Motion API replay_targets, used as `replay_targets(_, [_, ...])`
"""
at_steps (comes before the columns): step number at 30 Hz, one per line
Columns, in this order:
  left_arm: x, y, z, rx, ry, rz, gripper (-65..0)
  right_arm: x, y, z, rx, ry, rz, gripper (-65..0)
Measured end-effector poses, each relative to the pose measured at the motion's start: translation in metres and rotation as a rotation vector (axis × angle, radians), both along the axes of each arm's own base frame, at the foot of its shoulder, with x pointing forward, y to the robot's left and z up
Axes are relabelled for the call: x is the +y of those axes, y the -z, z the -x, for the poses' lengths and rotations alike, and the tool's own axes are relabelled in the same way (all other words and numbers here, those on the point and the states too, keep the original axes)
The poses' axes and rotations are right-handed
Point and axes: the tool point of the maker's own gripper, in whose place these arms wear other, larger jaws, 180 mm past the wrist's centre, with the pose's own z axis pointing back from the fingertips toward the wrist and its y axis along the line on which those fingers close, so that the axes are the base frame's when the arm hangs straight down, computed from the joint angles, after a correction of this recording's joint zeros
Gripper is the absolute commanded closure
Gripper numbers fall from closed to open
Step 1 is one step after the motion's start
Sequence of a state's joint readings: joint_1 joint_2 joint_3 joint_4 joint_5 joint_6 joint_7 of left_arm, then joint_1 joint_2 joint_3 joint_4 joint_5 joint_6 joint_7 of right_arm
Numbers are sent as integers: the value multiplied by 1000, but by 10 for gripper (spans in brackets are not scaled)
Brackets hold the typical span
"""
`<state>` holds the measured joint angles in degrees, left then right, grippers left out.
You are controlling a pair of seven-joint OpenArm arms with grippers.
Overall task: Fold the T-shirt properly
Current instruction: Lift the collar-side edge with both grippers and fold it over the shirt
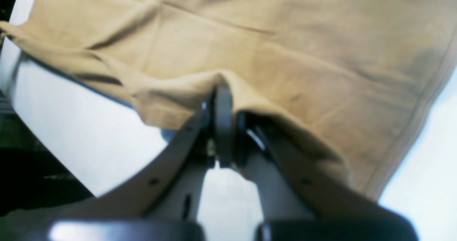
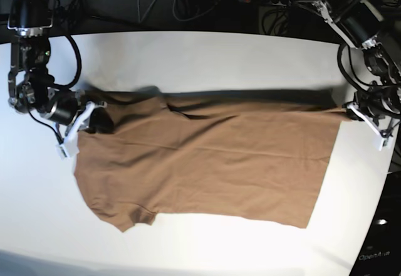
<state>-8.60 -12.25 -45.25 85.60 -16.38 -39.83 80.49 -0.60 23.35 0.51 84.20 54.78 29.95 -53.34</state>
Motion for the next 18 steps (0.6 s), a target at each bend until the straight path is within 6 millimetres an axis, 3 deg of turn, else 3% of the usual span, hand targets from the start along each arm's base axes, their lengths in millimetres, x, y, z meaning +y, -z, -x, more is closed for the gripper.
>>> replay_targets(2, [-2, 1, -3, 10, 3, 1, -27, -1, -1, -4, 0, -3, 13, -9])
replay_targets(6, [-24, -16, -32, -65, 83, 2, -27, -3, -16, -20, -54, 6, 7, -9])
replay_targets(11, [-28, -12, -31, -29, 120, -26, -27, -8, -13, -18, -44, 5, 34, -9])
replay_targets(16, [-51, -22, -62, -106, 194, -6, -27, -10, -16, -29, -67, 6, 82, -9])
replay_targets(18, [-56, -23, -66, -117, 211, -5, -27, -10, -16, -30, -72, 8, 90, -9])
